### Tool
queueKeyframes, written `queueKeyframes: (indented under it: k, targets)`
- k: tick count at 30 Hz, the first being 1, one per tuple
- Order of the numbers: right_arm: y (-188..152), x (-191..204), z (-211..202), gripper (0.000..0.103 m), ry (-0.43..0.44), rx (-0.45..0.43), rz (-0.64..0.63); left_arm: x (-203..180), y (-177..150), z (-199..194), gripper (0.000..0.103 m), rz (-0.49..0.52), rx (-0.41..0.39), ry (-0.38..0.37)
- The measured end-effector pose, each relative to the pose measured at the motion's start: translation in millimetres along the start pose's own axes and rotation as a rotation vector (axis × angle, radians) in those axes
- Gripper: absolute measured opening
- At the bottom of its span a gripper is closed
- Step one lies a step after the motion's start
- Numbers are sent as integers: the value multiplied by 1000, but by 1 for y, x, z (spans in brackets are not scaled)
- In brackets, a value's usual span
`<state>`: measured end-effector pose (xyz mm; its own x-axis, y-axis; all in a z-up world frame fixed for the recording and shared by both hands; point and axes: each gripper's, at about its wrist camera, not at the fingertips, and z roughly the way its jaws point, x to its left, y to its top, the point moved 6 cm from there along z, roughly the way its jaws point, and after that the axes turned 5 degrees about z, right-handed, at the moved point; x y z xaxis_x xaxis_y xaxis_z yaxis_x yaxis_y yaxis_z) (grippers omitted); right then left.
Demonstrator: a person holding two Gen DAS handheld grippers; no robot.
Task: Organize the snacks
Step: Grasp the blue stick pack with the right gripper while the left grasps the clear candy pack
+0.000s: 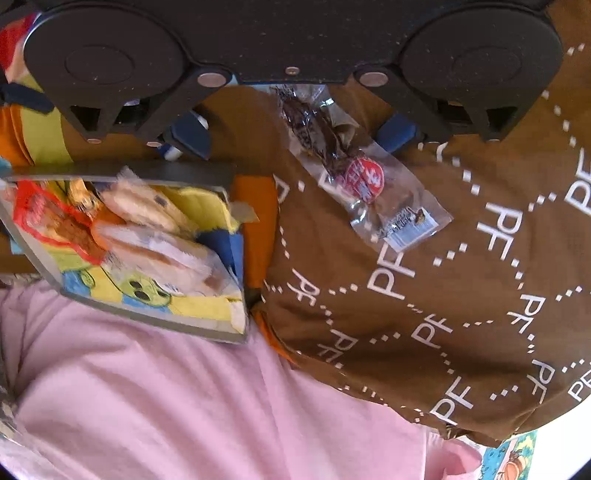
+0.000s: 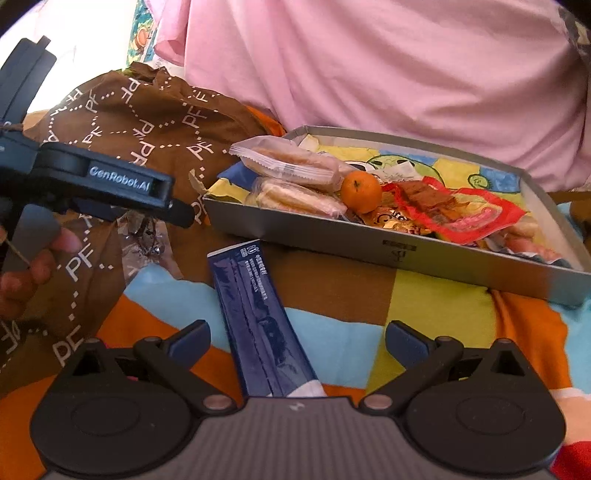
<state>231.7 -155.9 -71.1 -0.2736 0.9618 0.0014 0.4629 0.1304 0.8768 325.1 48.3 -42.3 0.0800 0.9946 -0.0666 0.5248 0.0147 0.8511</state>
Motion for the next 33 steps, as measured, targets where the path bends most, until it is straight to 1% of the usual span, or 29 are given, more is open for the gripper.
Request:
queueKeyframes:
  k: [2,3,5,6,7,8,9,11,14,16,17,18,22,24,25,26,28,30,32,33]
  targets:
    - [1,0,2,103,9,-8,14,5,2,0,89,-45,-19,-6]
    - [1,0,2,103,13,-13,16,6,2,-1,82,-56,-32,3]
    - [0,1,0,103,4,-31,16,6,1,-5,74,-49,-53,31]
    - [0,1,-1,103,1,-38,17,4,-2,-6,66,-32,-60,52]
    - [0,1,-2,103,1,-46,20,3,-4,-7,61,-16,-63,69]
    - [0,2,-2,103,1,-51,22,2,-6,-6,52,-9,-59,88]
    - [-1,2,-2,103,0,-55,25,3,-7,-6,48,-16,-55,102]
    - [0,2,-1,102,6,-48,29,8,-6,-4,47,-70,-60,116]
    - [0,5,1,102,18,-42,29,11,1,2,45,-121,-53,109]
    - [-1,8,3,100,23,-27,20,10,5,7,35,-126,-51,102]
    - [-1,9,4,98,27,-17,20,9,6,8,29,-128,-43,106]
    - [-2,10,4,96,34,-6,27,9,5,8,25,-132,-35,112]
    - [-2,12,0,89,49,8,62,12,-1,3,24,-183,8,101]
    - [-4,13,-1,81,41,23,65,14,-6,-3,23,-198,16,96]
    - [-5,13,-1,80,38,32,60,15,-7,-6,23,-205,19,89]
    - [-6,14,-2,77,34,40,49,15,-9,-9,23,-209,21,82]
    - [-9,16,-4,69,28,54,30,15,-12,-17,22,-208,21,74]
    - [-13,17,-7,54,18,72,14,14,-15,-26,22,-208,22,72]
    - [-17,16,-11,45,14,94,14,13,-17,-35,20,-213,24,66]
    - [-19,15,-12,43,16,108,22,12,-18,-39,19,-215,26,61]
